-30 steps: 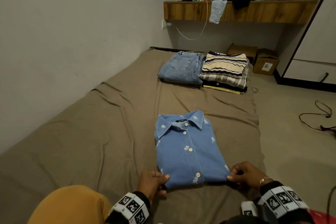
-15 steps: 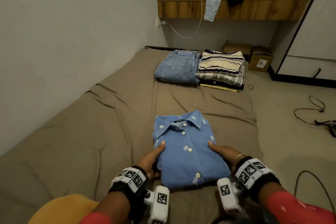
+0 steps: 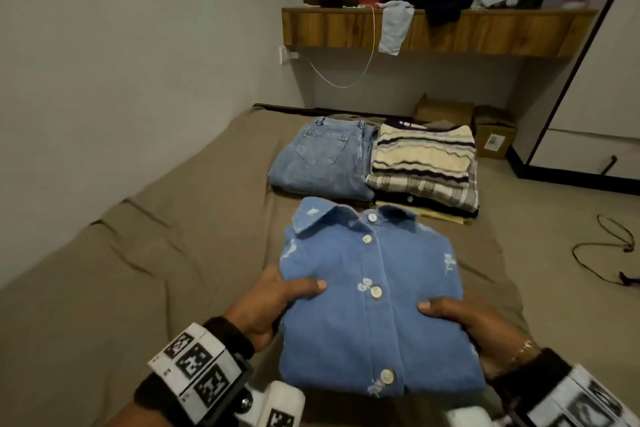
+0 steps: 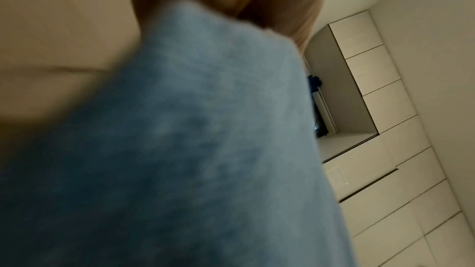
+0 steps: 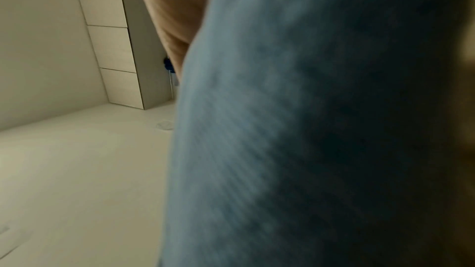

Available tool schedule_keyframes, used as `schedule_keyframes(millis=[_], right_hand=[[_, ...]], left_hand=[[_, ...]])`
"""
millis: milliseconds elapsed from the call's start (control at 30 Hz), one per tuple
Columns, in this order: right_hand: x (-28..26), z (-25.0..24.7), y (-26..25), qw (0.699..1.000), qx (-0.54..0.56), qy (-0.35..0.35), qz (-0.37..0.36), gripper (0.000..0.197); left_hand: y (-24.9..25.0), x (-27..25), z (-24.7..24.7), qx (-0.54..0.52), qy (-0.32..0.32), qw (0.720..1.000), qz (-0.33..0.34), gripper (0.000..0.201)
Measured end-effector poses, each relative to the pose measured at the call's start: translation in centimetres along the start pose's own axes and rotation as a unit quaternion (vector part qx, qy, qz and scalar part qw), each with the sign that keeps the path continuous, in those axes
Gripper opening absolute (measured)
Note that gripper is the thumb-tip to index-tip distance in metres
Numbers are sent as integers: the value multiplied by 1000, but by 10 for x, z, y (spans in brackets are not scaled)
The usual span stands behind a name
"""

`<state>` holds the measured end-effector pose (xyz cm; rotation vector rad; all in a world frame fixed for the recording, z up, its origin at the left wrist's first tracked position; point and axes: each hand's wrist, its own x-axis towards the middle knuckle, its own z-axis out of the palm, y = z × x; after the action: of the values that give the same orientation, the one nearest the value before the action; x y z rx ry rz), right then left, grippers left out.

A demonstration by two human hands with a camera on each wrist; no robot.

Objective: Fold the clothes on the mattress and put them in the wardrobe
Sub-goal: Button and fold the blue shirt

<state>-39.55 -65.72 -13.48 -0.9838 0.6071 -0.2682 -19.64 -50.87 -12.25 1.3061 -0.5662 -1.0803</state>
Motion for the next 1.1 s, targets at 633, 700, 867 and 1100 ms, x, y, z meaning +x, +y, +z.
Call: schedule_keyframes(millis=[633, 700, 867, 1100], right_hand=[[252, -153, -247, 950, -162, 175, -202, 43], [277, -185, -233, 931, -243, 215, -165, 55], [289, -202, -209, 921, -261, 237, -165, 42], [209, -175, -190, 961, -49, 226, -154, 36]], left_hand=[[141, 346, 92, 162, 26, 985, 60, 13], [108, 362, 93, 207, 6, 978, 21, 25], [54, 381, 95, 230, -13, 973, 24, 65], [49, 324, 74, 328, -22, 940, 95, 76]])
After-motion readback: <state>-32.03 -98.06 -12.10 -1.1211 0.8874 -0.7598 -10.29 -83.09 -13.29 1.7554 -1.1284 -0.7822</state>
